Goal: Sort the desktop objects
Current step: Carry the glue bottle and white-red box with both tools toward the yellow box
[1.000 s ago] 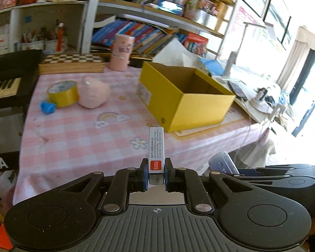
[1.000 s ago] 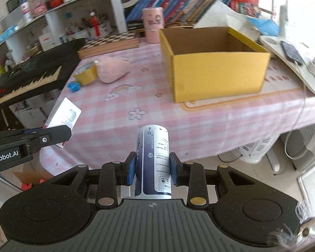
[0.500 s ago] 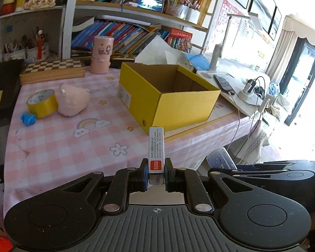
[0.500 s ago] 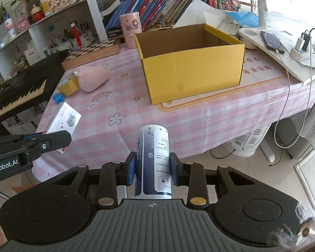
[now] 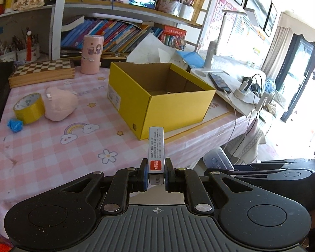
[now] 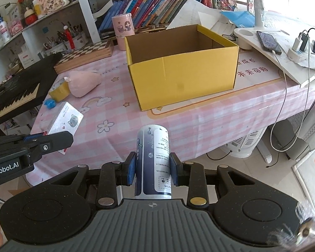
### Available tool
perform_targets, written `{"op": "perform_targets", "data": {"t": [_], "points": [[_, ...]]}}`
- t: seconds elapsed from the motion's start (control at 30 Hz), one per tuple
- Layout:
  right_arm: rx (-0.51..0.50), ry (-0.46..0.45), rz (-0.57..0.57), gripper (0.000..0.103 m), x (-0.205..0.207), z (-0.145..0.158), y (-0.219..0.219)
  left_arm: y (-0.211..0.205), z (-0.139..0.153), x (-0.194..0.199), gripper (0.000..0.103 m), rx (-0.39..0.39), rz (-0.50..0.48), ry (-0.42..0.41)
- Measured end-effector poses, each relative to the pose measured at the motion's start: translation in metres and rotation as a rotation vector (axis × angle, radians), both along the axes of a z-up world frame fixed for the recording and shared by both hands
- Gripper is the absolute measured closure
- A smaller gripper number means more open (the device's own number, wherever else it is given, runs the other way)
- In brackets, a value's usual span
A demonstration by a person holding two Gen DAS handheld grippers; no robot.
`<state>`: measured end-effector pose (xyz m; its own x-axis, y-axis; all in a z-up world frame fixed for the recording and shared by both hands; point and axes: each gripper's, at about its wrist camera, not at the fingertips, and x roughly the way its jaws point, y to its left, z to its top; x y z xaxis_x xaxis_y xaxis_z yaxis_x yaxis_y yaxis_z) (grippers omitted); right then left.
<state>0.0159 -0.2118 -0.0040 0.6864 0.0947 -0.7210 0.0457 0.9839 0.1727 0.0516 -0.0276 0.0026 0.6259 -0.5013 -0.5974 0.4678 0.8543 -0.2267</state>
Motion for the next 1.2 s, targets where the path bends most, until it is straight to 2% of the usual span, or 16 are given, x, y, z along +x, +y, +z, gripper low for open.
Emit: {"op": "perform_targets", "data": {"t": [0.37,0.63,1.2], "points": [[0.003,0.024,-0.018,0.073,0.019,-0.006,-0.02,-0.027,-0.002,0.021,0.09,0.016,-0.032,0.001],[0.028,0.034,0.001,0.073,0.05,-0.008,-0.044,-0.057,0.004,0.046,0.09,0.033,-0.038,-0.03],[-0.009,-0.205,0.051,0.073,0.148,0.046,-0.122,-0.126,0.029,0.129,0.09,0.043,0.043,-0.143]]}}
